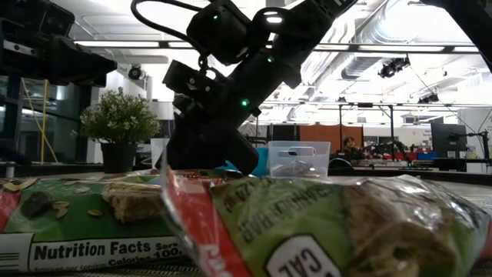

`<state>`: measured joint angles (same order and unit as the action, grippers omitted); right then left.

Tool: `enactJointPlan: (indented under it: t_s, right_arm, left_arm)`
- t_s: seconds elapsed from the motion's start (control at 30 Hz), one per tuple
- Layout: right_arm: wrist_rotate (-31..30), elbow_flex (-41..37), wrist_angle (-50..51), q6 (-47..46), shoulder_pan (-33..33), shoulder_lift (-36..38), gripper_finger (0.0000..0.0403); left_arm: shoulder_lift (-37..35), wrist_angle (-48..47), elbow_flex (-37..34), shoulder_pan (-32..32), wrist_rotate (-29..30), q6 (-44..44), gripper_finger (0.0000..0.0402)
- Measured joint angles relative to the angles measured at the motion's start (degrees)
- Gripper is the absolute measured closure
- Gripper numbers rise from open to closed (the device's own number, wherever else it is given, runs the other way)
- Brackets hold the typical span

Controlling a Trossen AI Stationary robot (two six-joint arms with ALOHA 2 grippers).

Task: Pick and place Granola Bars by type
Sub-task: Put the orange granola bar into the right transparent bin

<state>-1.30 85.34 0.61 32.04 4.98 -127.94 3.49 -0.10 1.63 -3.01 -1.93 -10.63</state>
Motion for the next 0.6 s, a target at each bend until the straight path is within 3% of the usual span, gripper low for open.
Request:
enactJointPlan:
  t_s: [0.27, 0.6]
  right_arm:
    - [0.07, 0.00, 0.82, -10.50, -0.22, 0.00, 0.0212]
    - [1.00, 0.17, 2.56, -14.29, -1.68, 0.00, 0.0212]
  left_arm:
    - [0.01, 0.00, 0.01, 0.00, 0.00, -0.01, 0.0401]
    - [-0.01, 0.00, 0.01, 0.00, 0.00, -0.01, 0.0401]
